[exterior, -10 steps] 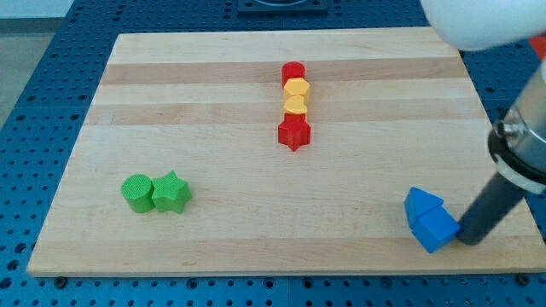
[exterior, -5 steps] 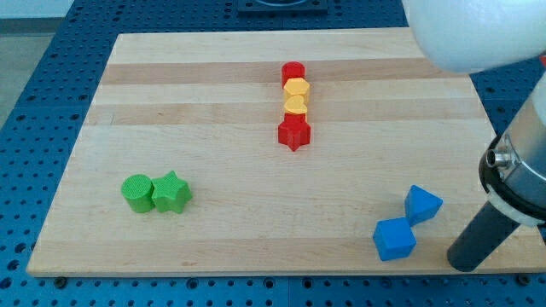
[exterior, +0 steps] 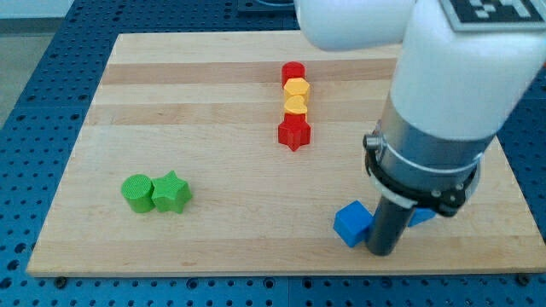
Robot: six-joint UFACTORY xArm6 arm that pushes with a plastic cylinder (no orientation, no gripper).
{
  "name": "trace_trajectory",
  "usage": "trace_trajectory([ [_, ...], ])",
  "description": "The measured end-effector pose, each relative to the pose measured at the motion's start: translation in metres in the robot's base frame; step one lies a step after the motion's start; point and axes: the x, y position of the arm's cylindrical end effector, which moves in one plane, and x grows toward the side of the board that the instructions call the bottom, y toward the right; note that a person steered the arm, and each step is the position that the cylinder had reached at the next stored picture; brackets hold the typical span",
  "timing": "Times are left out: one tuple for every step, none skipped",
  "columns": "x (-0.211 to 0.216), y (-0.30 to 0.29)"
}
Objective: Move the blue cube towards the green star
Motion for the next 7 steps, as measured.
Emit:
trace_trajectory([
  [-0.007,-0.03],
  [-0.007,-0.067],
  [-0.009,-0.073],
  [-0.01,-0.03],
  [-0.025,-0.016],
  [-0.028,-0.048],
  [-0.027,-0.096],
])
